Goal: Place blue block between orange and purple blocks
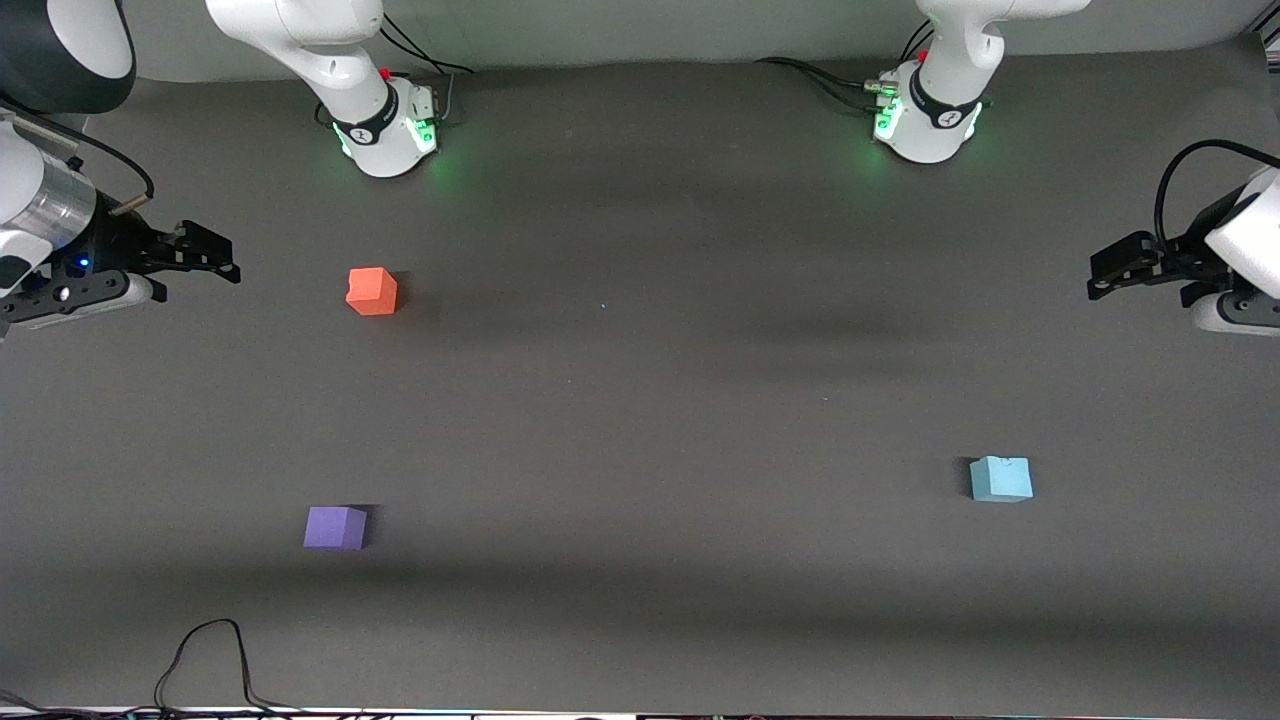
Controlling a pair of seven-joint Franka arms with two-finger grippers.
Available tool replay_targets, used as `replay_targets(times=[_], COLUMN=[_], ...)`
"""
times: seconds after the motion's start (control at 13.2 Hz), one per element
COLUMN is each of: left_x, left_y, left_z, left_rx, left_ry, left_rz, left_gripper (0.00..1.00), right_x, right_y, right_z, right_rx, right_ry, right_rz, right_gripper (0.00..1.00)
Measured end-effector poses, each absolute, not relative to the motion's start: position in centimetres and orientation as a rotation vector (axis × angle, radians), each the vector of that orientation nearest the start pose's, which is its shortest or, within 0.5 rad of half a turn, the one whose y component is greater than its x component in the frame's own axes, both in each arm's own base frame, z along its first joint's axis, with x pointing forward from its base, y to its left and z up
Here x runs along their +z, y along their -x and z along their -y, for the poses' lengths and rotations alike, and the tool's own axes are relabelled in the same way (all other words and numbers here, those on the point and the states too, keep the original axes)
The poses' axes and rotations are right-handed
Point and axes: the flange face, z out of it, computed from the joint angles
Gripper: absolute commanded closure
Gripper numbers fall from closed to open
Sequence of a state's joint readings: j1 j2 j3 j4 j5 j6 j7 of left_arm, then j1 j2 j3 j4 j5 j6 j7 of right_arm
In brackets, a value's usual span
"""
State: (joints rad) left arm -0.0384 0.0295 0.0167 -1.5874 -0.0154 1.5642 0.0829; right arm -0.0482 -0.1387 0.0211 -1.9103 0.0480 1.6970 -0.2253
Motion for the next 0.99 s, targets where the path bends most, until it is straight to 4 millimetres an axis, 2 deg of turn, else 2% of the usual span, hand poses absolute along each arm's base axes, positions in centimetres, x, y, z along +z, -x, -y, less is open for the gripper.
replay_targets(times=[0.45,0.68,0.83,0.99], left_x=[59.5,57.9,54.6,49.5], left_y=[-56.1,-56.9,-58.9,-61.6], left_z=[1.3,0.7,0.2,-0.6], left_rx=[0.099,0.107,0.101,0.081], left_ry=[3.153,3.153,3.153,3.152], left_rz=[-0.162,-0.144,-0.129,-0.117], left_gripper=[0.0,0.0,0.0,0.0], right_x=[54.8,55.0,55.0,54.8], right_y=[-50.9,-50.9,-51.1,-51.2], right_z=[0.8,0.8,0.8,0.8], right_rx=[0.144,0.162,0.164,0.169], right_ry=[3.067,3.063,3.062,3.061], right_rz=[0.294,0.295,0.295,0.294], right_gripper=[0.0,0.0,0.0,0.0])
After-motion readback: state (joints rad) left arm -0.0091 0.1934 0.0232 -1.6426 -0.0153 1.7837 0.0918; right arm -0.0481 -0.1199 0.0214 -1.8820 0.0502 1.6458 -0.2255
